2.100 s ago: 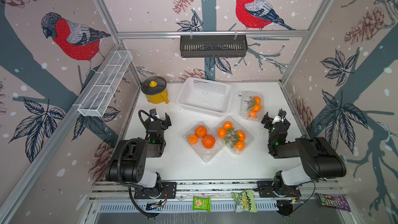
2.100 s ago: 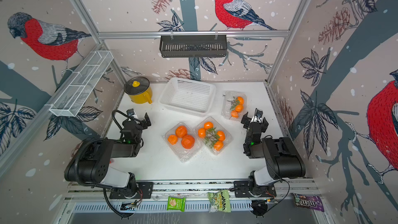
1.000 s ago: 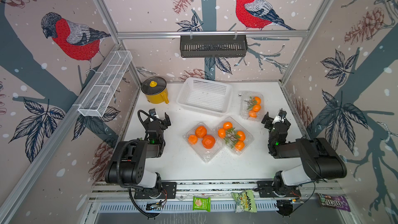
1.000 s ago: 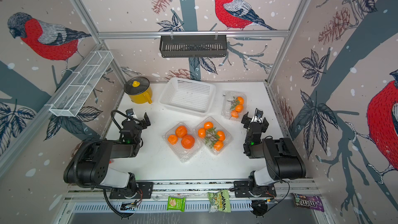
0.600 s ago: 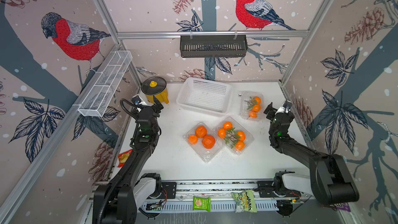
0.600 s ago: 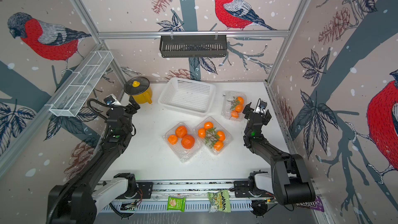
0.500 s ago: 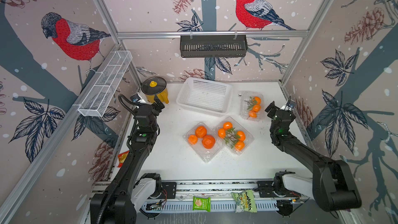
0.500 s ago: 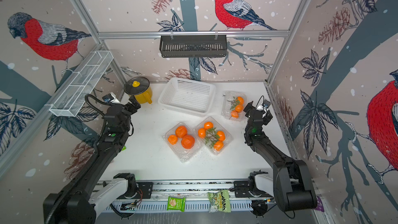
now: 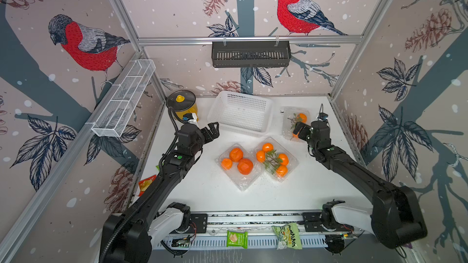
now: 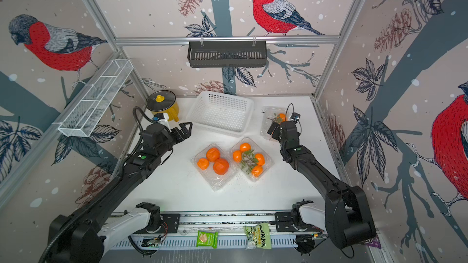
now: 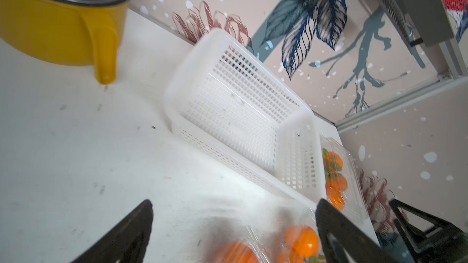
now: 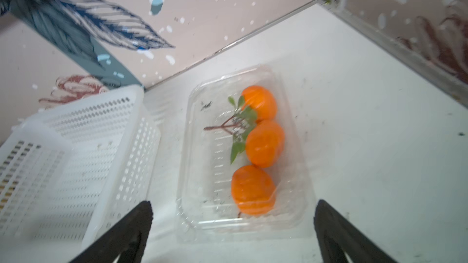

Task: Take oranges out of containers
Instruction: Adjust the basket at the center of the board.

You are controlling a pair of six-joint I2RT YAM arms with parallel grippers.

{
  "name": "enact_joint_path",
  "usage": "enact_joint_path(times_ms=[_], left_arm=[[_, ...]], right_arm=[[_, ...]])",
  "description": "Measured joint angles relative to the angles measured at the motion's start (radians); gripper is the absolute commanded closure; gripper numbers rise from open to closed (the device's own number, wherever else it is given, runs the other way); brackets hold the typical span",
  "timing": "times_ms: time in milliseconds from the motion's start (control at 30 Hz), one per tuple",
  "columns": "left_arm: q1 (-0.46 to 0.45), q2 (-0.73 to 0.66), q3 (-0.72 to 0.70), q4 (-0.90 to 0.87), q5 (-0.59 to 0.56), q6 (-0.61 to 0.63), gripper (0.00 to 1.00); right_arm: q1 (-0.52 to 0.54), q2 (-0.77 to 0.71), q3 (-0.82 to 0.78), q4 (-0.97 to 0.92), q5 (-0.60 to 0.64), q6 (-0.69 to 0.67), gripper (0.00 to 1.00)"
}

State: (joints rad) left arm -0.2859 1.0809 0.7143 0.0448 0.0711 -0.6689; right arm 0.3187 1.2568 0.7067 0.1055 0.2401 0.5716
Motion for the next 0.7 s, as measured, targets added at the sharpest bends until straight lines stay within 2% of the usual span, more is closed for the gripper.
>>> enact_joint_path(times_ms=[133,233,267,300,333,500,633,700], left_arm=[[-0.005,0.082,0.056,-0.002,0.021,-0.024,0.02],[-0.007,0.130,0.087,0.019,0.076,-0.036,0.02],[-0.007,0.146,0.098,0.019,0.090,-0.039,0.02],[-0.007,0.158,0.108,0.017,0.092,-0.040,0.02],[-0.007,0.164,0.114,0.014,0.092,-0.041,0.02],[0.005,0.173,0.097,0.005,0.074,-0.091,0.02],[0.082,0.206,0.051,0.025,0.138,-0.151,0.02],[0.092,0.233,0.058,0.019,0.184,-0.162,0.02]], right_arm=[[0.121,0.098,0.108,-0.059,-0.013,-0.001,0.03],[0.183,0.203,0.218,-0.078,-0.023,-0.003,0.15],[0.197,0.260,0.269,-0.082,-0.028,-0.003,0.23],[0.206,0.320,0.324,-0.093,-0.029,-0.004,0.30],[0.213,0.374,0.373,-0.108,-0.029,-0.004,0.33],[0.230,0.595,0.571,-0.196,-0.028,-0.008,0.39],[0.238,0.677,0.659,-0.243,-0.013,-0.024,0.50],[0.238,0.698,0.685,-0.255,-0.003,-0.030,0.60]])
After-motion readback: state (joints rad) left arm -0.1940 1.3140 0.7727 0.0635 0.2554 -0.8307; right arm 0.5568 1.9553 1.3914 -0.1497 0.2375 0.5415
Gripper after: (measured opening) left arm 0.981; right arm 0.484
